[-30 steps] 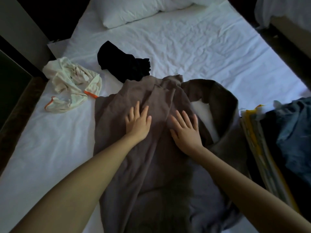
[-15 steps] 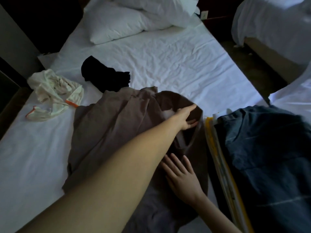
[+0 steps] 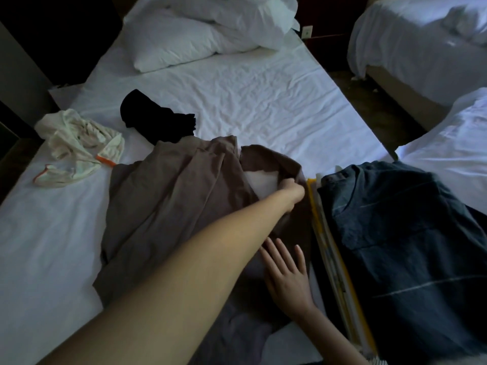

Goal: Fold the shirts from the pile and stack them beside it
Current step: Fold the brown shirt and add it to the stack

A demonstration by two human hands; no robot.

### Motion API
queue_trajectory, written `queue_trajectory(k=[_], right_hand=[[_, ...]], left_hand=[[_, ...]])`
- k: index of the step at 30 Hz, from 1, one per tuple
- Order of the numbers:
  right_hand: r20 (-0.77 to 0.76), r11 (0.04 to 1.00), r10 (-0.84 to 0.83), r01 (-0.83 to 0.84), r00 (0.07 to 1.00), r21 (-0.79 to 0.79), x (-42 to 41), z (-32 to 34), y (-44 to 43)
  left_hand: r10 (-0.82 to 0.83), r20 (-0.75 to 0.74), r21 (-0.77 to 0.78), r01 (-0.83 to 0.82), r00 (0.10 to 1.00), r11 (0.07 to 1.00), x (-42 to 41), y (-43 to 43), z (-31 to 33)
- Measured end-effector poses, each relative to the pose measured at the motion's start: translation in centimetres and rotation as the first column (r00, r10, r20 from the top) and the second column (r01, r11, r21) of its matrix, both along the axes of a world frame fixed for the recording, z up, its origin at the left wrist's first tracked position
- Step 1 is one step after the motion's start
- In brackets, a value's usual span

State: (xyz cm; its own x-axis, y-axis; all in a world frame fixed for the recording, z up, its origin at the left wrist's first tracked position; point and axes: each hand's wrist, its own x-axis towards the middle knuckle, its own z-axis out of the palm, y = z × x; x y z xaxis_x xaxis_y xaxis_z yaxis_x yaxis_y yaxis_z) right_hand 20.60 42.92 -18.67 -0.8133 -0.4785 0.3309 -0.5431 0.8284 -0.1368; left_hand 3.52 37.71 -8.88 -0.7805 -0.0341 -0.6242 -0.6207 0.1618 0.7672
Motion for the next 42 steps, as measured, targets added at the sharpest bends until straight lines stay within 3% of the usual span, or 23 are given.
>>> queue_trajectory(k=[2, 4, 6, 10, 12, 14, 16, 18, 20, 23, 26, 28, 30, 32, 33, 35, 39, 42], right_hand=[[0.016, 1.0, -0.007, 0.007, 1.0, -0.022, -0.1, 0.4, 0.0], [0.064, 1.0, 0.023, -0.023, 0.998, -0.003, -0.5, 1.0, -0.1], [0.102, 0.994, 0.08, -0.086, 0.992, 0.063, -1.4, 1.6, 0.0], [0.191, 0.974, 0.063, -0.102, 0.979, 0.2, -2.9, 3.0, 0.5], [0.209, 0.971, 0.034, -0.081, 0.977, 0.223, -2.6, 3.1, 0.3], [0.286, 0.971, 0.001, -0.069, 0.958, 0.229, -1.8, 3.3, 0.0], [0.319, 0.962, -0.025, -0.064, 0.947, 0.266, -0.7, 3.1, -0.1], [0.31, 0.943, -0.034, -0.072, 0.95, 0.324, 0.3, 2.9, -0.1], [0.26, 0.943, -0.006, -0.081, 0.966, 0.324, 0.9, 2.9, 0.1], [0.057, 0.964, 0.178, -0.185, 0.982, 0.188, 1.4, 3.5, 1.0], [-0.129, 0.94, 0.341, -0.333, 0.931, 0.081, 1.8, 3.9, 1.9], [-0.171, 0.976, 0.215, -0.216, 0.961, 0.013, 2.0, 4.0, 1.7], [0.0, 0.991, -0.111, 0.11, 0.994, -0.078, 1.9, 4.4, 0.9], [0.384, 0.916, -0.308, 0.381, 0.87, -0.128, 1.7, 5.0, 0.2], [0.59, 0.874, -0.289, 0.459, 0.754, -0.159, 1.7, 5.4, -0.1], [0.762, 0.82, -0.172, 0.52, 0.625, -0.241, 1.5, 5.7, 0.0], [0.619, 0.878, -0.175, 0.406, 0.766, -0.254, 2.4, 6.2, 1.3], [0.474, 0.959, -0.197, 0.269, 0.858, -0.087, 4.1, 5.9, 2.4]], left_hand=[[0.077, 0.014, 0.2, -0.079, 0.997, 0.977, 0.0, -1.7, 1.6], [0.199, 0.039, 0.432, -0.196, 0.979, 0.881, -0.4, -3.7, 3.9], [0.333, 0.001, 0.551, -0.279, 0.943, 0.786, -1.5, -6.0, 6.0], [0.342, -0.141, 0.733, -0.134, 0.929, 0.667, -0.7, -10.1, 10.7], [0.331, -0.217, 0.706, -0.087, 0.918, 0.703, 0.1, -12.1, 12.0], [0.359, -0.243, 0.779, -0.039, 0.901, 0.625, 1.3, -14.8, 11.6], [0.345, -0.272, 0.776, -0.007, 0.898, 0.631, 3.2, -18.4, 10.9], [0.441, -0.234, 0.772, -0.11, 0.867, 0.626, 5.7, -22.0, 8.3], [0.588, -0.049, 0.749, -0.36, 0.807, 0.556, 8.9, -25.3, 5.0], [0.754, 0.196, 0.486, -0.73, 0.627, 0.48, 13.7, -28.3, -0.1], [0.803, 0.248, 0.466, -0.793, 0.542, 0.391, 16.9, -30.0, -2.8], [0.804, 0.242, 0.481, -0.787, 0.543, 0.386, 17.5, -29.9, -2.7], [0.786, 0.221, 0.469, -0.769, 0.578, 0.434, 17.4, -29.5, -2.3], [0.785, 0.22, 0.462, -0.771, 0.579, 0.439, 16.9, -28.9, -1.5], [0.783, 0.221, 0.459, -0.77, 0.582, 0.443, 16.5, -28.6, -1.3], [0.777, 0.208, 0.443, -0.765, 0.595, 0.467, 15.6, -28.3, -1.0], [0.746, 0.133, 0.512, -0.69, 0.652, 0.512, 12.9, -27.7, 0.3], [0.73, 0.009, 0.606, -0.584, 0.683, 0.539, 11.4, -27.2, 3.3]])
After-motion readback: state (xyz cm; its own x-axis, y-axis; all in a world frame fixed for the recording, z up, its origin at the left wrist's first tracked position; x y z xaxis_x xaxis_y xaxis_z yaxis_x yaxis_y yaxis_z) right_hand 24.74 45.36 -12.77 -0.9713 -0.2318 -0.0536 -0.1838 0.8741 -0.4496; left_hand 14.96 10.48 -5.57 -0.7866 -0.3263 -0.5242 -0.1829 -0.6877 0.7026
